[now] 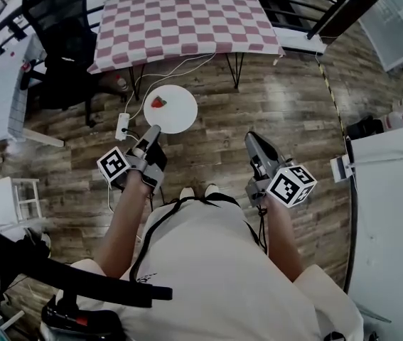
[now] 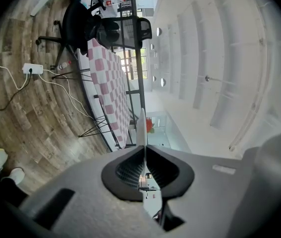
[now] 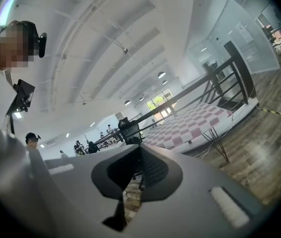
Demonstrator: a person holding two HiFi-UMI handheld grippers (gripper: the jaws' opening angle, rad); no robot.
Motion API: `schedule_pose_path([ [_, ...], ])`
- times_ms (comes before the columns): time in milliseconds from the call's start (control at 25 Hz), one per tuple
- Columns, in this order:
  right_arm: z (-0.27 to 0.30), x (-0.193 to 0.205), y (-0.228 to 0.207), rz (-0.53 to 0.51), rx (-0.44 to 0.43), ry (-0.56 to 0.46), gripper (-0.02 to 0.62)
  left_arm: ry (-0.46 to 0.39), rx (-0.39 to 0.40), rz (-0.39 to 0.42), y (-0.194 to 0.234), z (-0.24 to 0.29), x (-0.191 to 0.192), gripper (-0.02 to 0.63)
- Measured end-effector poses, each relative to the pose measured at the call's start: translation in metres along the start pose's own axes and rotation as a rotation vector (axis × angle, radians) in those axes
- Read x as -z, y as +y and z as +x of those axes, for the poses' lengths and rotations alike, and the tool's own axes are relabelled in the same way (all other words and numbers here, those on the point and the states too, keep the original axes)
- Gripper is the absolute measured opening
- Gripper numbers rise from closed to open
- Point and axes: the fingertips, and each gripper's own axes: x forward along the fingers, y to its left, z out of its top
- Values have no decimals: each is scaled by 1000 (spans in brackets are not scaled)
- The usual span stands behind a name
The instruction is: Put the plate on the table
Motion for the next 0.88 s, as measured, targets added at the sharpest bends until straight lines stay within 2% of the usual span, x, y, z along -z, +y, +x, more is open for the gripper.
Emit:
schedule_pose_path([
  [320, -4, 12, 9, -9, 9, 5, 8, 34, 24, 36, 1, 3, 7, 25],
  [520, -6, 15, 6, 2, 9, 3, 8, 43, 34, 22, -1, 10, 14, 23],
  [880, -2, 3, -17, 6, 4, 7, 8, 38, 33, 19, 3, 35, 17, 23],
])
